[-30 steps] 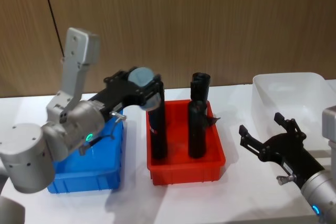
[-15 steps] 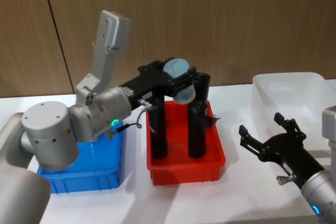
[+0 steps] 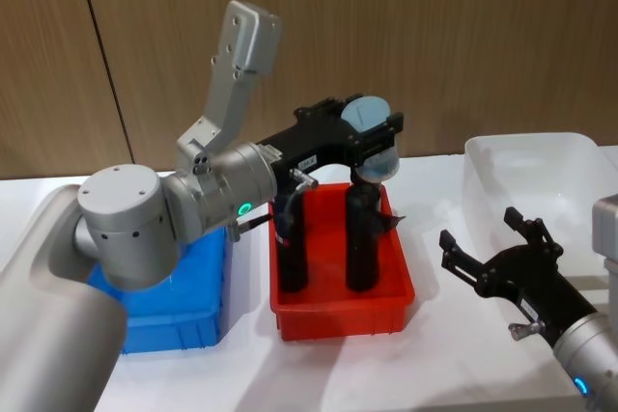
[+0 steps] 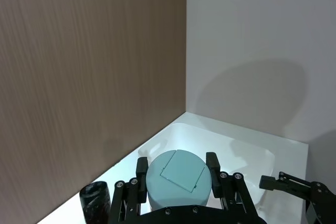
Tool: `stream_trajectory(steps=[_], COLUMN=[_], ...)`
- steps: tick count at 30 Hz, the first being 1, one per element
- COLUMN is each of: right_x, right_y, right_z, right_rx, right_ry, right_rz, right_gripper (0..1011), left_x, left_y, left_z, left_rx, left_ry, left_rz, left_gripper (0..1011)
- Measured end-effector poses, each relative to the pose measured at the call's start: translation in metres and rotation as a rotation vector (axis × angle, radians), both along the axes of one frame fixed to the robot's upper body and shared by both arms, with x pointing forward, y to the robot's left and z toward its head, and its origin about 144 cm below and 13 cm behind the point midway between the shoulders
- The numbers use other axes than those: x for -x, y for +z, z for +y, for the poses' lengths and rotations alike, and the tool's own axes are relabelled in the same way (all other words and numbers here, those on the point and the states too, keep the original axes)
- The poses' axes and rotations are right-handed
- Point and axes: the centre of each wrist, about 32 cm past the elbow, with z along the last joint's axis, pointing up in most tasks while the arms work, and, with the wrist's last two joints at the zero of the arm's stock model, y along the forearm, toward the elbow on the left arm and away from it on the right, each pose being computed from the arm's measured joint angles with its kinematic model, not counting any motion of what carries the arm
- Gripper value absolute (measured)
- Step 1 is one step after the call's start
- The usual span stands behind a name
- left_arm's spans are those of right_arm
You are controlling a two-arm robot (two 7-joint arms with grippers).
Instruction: Pick the cotton swabs from the blue box and place them into the white box.
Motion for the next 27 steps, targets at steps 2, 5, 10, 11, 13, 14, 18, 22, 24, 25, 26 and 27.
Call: stream_trajectory(steps=[2, 5, 10, 11, 13, 14, 18, 22, 24, 25, 26, 27], right_x=[0.0, 0.0, -0.003, -0.003, -0.005, -0.006, -0.01, -0.016, -0.017, -0.019, -0.02, -0.021], right_y=[0.0, 0.001, 0.003, 0.004, 0.006, 0.007, 0.012, 0.017, 0.019, 0.021, 0.022, 0.023], right_z=[0.0, 0.0, 0.001, 0.001, 0.001, 0.002, 0.003, 0.005, 0.006, 0.006, 0.007, 0.007], right_rx=[0.0, 0.001, 0.011, 0.013, 0.023, 0.026, 0.045, 0.074, 0.083, 0.096, 0.101, 0.107], right_ry=[0.0, 0.003, 0.012, 0.013, 0.021, 0.024, 0.04, 0.062, 0.069, 0.079, 0.082, 0.085], right_rz=[0.0, 0.001, 0.005, 0.005, 0.008, 0.008, 0.008, 0.007, 0.005, 0.002, 0.0, 0.0], right_gripper=[1001, 1002, 1002, 1001, 1001, 1001, 1001, 1002, 1002, 1001, 1001, 1001], left_x=[-0.001, -0.002, -0.003, -0.003, -0.004, -0.004, -0.005, -0.005, -0.005, -0.005, -0.005, -0.005], left_y=[0.001, 0.002, 0.003, 0.003, 0.003, 0.004, 0.004, 0.004, 0.004, 0.004, 0.004, 0.004], left_z=[-0.002, -0.004, -0.006, -0.007, -0.008, -0.008, -0.009, -0.01, -0.01, -0.01, -0.01, -0.01], left_rx=[0.001, 0.002, 0.002, 0.002, 0.003, 0.003, 0.003, 0.004, 0.004, 0.004, 0.004, 0.004], left_ry=[-0.007, -0.015, -0.023, -0.024, -0.028, -0.029, -0.033, -0.036, -0.037, -0.037, -0.038, -0.038], left_rz=[-0.001, -0.002, -0.004, -0.004, -0.004, -0.004, -0.004, -0.005, -0.005, -0.005, -0.005, -0.005], left_gripper=[671, 671, 671, 670, 671, 670, 670, 671, 670, 671, 671, 671])
